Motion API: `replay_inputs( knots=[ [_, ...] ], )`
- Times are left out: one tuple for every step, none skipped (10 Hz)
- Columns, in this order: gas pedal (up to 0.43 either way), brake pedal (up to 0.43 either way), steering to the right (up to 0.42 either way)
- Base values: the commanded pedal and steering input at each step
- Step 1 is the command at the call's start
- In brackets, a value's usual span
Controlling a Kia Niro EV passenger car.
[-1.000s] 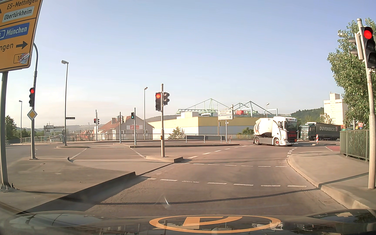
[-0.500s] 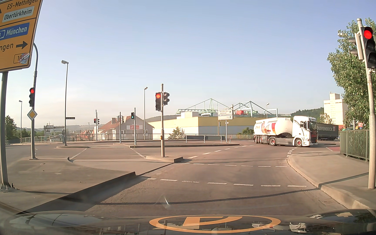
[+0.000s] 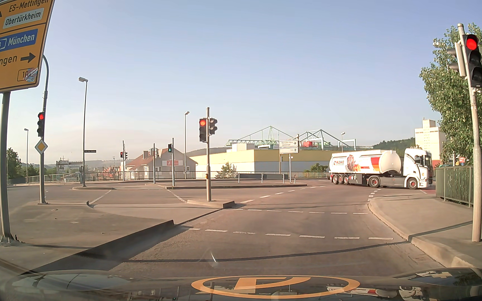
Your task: Follow the waypoints while adhering to traffic rules and regulations
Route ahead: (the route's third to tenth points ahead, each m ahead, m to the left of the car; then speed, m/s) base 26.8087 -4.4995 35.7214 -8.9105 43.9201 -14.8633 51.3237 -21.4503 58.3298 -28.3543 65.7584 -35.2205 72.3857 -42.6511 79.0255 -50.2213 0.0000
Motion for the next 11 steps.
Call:
replay_inputs(
  knots=[
    [0.000, 0.274, 0.084],
    [0.000, 0.274, 0.085],
    [0.000, 0.274, 0.085],
    [0.000, 0.274, 0.084],
    [0.000, 0.274, 0.085],
    [0.000, 0.274, 0.084],
    [0.000, 0.274, 0.084],
    [0.000, 0.274, 0.085],
    [0.000, 0.274, 0.085],
    [0.000, 0.274, 0.084],
    [0.000, 0.274, 0.084]
  ],
)
